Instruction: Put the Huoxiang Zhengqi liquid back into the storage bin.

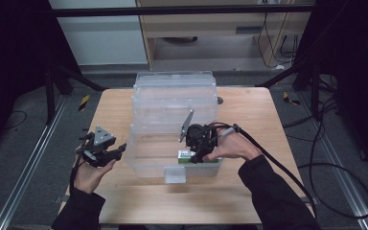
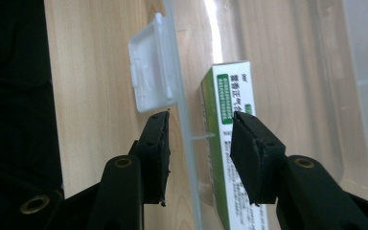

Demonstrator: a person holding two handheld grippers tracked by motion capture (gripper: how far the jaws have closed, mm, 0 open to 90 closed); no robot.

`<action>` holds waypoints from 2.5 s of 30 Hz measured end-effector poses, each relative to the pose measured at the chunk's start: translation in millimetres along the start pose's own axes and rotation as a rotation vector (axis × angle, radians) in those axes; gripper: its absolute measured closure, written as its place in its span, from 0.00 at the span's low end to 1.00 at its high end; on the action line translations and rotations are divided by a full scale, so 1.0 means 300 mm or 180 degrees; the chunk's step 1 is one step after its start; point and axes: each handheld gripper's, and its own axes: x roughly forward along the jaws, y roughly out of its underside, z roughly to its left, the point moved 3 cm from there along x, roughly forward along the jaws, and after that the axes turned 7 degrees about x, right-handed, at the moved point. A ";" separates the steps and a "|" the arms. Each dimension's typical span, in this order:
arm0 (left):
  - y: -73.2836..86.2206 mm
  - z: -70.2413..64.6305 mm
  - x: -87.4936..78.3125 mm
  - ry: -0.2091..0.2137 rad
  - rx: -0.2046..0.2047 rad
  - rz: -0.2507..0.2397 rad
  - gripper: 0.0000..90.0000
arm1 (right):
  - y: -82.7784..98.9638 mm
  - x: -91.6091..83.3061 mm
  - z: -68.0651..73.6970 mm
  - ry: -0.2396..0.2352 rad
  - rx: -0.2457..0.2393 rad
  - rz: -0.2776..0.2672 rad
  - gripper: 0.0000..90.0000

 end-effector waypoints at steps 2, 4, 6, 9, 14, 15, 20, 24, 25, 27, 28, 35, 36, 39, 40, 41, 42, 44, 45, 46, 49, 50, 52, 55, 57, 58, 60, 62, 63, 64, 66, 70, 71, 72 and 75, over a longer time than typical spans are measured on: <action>0.004 0.011 -0.003 -0.0016 -0.0024 0.0001 0.59 | -0.004 0.012 0.006 -0.0023 0.0013 -0.0012 0.64; 0.008 0.021 -0.006 -0.0037 -0.0041 -0.0001 0.59 | -0.007 0.024 0.011 -0.0042 0.0015 -0.0024 0.64; 0.011 0.029 -0.007 -0.0058 -0.0064 -0.0007 0.58 | -0.009 0.035 0.017 -0.0076 0.0035 -0.0023 0.64; 0.014 0.037 -0.008 -0.0071 -0.0077 0.0003 0.58 | -0.009 0.056 0.025 -0.0089 0.0034 -0.0021 0.64; 0.021 0.048 -0.007 -0.0093 -0.0100 0.0013 0.58 | -0.005 0.086 0.035 -0.0151 0.0064 -0.0008 0.64; 0.022 0.050 -0.007 -0.0096 -0.0107 0.0017 0.58 | -0.004 0.093 0.035 -0.0160 0.0048 -0.0016 0.63; 0.025 0.056 -0.006 -0.0118 -0.0119 0.0027 0.58 | 0.000 0.123 0.041 -0.0136 0.0019 0.0030 0.62; 0.028 0.055 0.001 -0.0130 -0.0105 0.0054 0.58 | 0.001 0.141 0.037 -0.0141 0.0001 0.0040 0.62; 0.029 0.056 0.003 -0.0133 -0.0103 0.0061 0.58 | 0.000 0.145 0.036 -0.0139 -0.0003 0.0042 0.63; 0.030 0.057 0.004 -0.0135 -0.0109 0.0064 0.58 | 0.001 0.150 0.035 -0.0141 -0.0014 0.0053 0.63; 0.031 0.057 0.005 -0.0133 -0.0111 0.0068 0.58 | 0.001 0.155 0.035 -0.0153 -0.0024 0.0065 0.64; 0.032 0.060 0.008 -0.0142 -0.0111 0.0083 0.58 | 0.002 0.191 0.028 -0.0197 -0.0061 0.0154 0.68; 0.032 0.059 0.008 -0.0141 -0.0112 0.0078 0.58 | 0.001 0.193 0.028 -0.0216 -0.0052 0.0156 0.69; 0.031 0.059 0.007 -0.0142 -0.0111 0.0073 0.58 | 0.001 0.202 0.029 -0.0219 -0.0062 0.0178 0.69; 0.031 0.059 0.006 -0.0143 -0.0111 0.0073 0.58 | 0.000 0.205 0.030 -0.0222 -0.0059 0.0190 0.70; 0.031 0.060 0.006 -0.0143 -0.0108 0.0073 0.58 | -0.001 0.207 0.030 -0.0214 -0.0061 0.0185 0.70; 0.030 0.061 0.005 -0.0144 -0.0111 0.0068 0.58 | -0.001 0.208 0.031 -0.0223 -0.0040 0.0189 0.71; 0.030 0.062 0.001 -0.0146 -0.0113 0.0060 0.58 | -0.001 0.210 0.030 -0.0224 -0.0033 0.0198 0.71; 0.030 0.062 0.000 -0.0149 -0.0118 0.0055 0.58 | -0.001 0.211 0.030 -0.0220 -0.0026 0.0196 0.72; 0.030 0.063 0.000 -0.0151 -0.0119 0.0052 0.58 | -0.002 0.212 0.030 -0.0222 -0.0018 0.0204 0.71; 0.028 0.062 0.000 -0.0152 -0.0117 0.0049 0.58 | -0.003 0.217 0.031 -0.0206 0.0015 0.0198 0.73; 0.028 0.062 -0.001 -0.0152 -0.0115 0.0045 0.58 | -0.003 0.217 0.031 -0.0201 0.0014 0.0200 0.73; 0.027 0.062 -0.001 -0.0151 -0.0107 0.0047 0.58 | -0.002 0.217 0.032 -0.0188 0.0007 0.0200 0.73; 0.028 0.062 0.000 -0.0150 -0.0111 0.0045 0.58 | 0.000 0.217 0.033 -0.0185 0.0009 0.0184 0.73; 0.029 0.062 0.000 -0.0147 -0.0110 0.0045 0.58 | 0.000 0.216 0.036 -0.0157 0.0026 0.0176 0.73; 0.029 0.062 0.001 -0.0144 -0.0107 0.0045 0.58 | 0.001 0.216 0.037 -0.0150 0.0026 0.0171 0.73; 0.027 0.062 0.001 -0.0145 -0.0098 0.0033 0.58 | 0.001 0.216 0.039 -0.0144 0.0034 0.0156 0.73; 0.027 0.062 -0.001 -0.0141 -0.0093 0.0024 0.58 | 0.002 0.216 0.040 -0.0132 0.0033 0.0151 0.73; 0.027 0.064 -0.002 -0.0141 -0.0093 0.0018 0.58 | 0.002 0.216 0.039 -0.0133 0.0039 0.0145 0.73; 0.027 0.065 -0.003 -0.0145 -0.0095 0.0017 0.58 | 0.002 0.216 0.039 -0.0133 0.0048 0.0141 0.73; 0.026 0.067 -0.007 -0.0151 -0.0099 0.0010 0.58 | 0.002 0.215 0.040 -0.0122 0.0056 0.0136 0.73; 0.023 0.067 -0.011 -0.0156 -0.0092 -0.0007 0.58 | 0.004 0.213 0.042 -0.0113 0.0085 0.0128 0.74; 0.023 0.068 -0.011 -0.0155 -0.0089 -0.0007 0.58 | 0.004 0.213 0.043 -0.0110 0.0091 0.0124 0.74; 0.022 0.068 -0.010 -0.0153 -0.0085 -0.0006 0.58 | 0.004 0.213 0.044 -0.0109 0.0102 0.0122 0.74; 0.022 0.070 -0.010 -0.0150 -0.0091 -0.0007 0.58 | 0.005 0.214 0.043 -0.0093 0.0091 0.0101 0.74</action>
